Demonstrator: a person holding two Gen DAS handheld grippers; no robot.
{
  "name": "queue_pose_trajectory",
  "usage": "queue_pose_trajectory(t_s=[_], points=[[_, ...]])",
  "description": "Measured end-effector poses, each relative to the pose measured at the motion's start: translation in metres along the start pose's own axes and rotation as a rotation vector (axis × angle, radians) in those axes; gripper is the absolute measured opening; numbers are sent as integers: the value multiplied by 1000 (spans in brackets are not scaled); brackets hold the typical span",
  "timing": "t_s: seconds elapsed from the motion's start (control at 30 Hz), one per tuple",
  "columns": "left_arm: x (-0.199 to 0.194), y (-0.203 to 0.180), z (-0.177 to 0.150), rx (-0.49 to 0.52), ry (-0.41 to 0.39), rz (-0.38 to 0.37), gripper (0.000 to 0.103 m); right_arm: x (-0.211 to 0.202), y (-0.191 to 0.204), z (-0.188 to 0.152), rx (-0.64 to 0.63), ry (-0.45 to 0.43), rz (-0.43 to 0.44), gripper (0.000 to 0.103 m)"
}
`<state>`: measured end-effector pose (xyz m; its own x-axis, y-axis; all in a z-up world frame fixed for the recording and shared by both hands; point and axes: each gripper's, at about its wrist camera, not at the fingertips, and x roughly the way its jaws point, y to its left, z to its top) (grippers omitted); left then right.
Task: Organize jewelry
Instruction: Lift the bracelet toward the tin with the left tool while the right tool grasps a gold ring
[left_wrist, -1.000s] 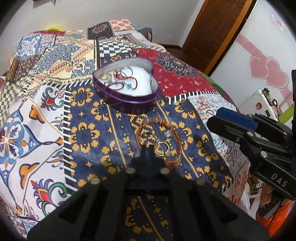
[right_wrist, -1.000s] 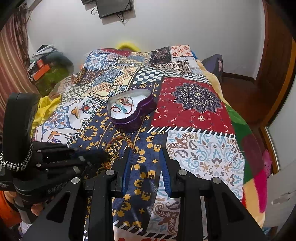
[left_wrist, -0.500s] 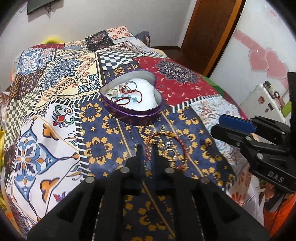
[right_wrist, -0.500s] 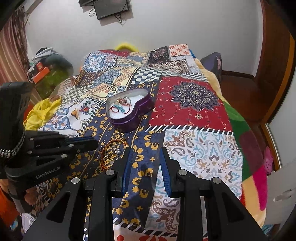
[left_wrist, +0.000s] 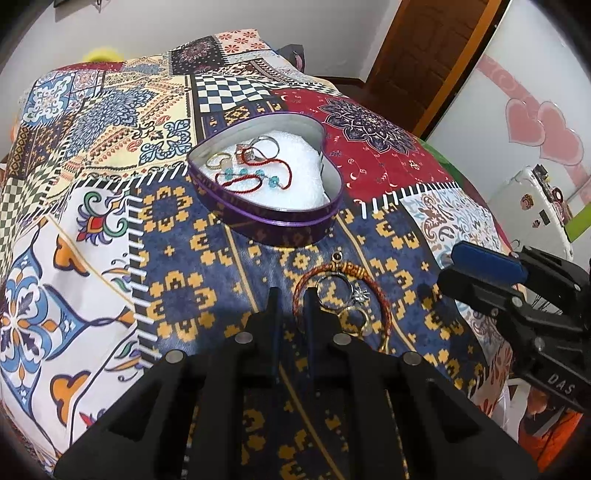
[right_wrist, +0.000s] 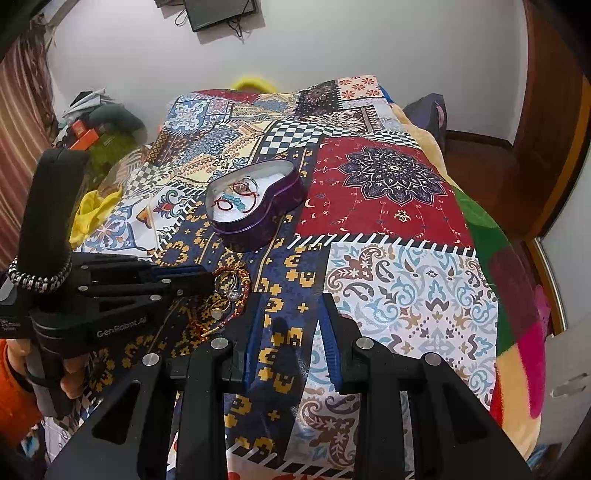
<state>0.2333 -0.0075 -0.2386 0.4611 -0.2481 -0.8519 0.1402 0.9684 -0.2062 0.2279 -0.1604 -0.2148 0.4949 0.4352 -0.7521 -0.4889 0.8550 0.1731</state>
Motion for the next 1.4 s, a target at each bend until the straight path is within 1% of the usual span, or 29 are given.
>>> queue_pose_trajectory(t_s=[0.07, 0.13, 0.23, 0.4, 0.57, 0.8, 0.9, 1.1, 1.13, 1.17, 1.2, 1.23, 1.4], points=[[2, 0, 2, 7, -6, 11, 7, 1, 0, 0, 0, 3, -1, 27], [2, -1, 3, 9, -13, 25, 1, 2, 0, -1, 0, 6, 2, 27], [-4, -2, 2, 7, -29, 24, 1, 4, 1, -2, -4, 14, 3, 27], [-29, -6, -1, 26, -96, 30, 1, 8, 8, -3, -28, 29, 11, 27], [-54, 3, -6, 6, -148, 49, 1, 13, 20, -2, -57, 40, 24, 27], [-64, 27, -19, -32, -157, 70, 1, 27, 41, -2, -105, 62, 53, 27], [-66, 34, -24, -47, -157, 67, 1, 37, 49, -3, -128, 80, 51, 27], [-68, 39, -26, -60, -166, 60, 1, 44, 61, -6, -199, 72, 17, 27], [-69, 39, -26, -61, -168, 58, 1, 44, 62, -6, -207, 69, 7, 26], [-70, 39, -26, -61, -172, 58, 1, 43, 63, -7, -211, 69, 2, 17], [-71, 38, -25, -61, -175, 58, 1, 43, 63, -7, -216, 71, 0, 11], [-71, 38, -25, -61, -177, 57, 1, 42, 63, -6, -217, 74, 3, 9], [-76, 35, -21, -60, -194, 53, 1, 38, 60, -6, -200, 63, 13, 9]])
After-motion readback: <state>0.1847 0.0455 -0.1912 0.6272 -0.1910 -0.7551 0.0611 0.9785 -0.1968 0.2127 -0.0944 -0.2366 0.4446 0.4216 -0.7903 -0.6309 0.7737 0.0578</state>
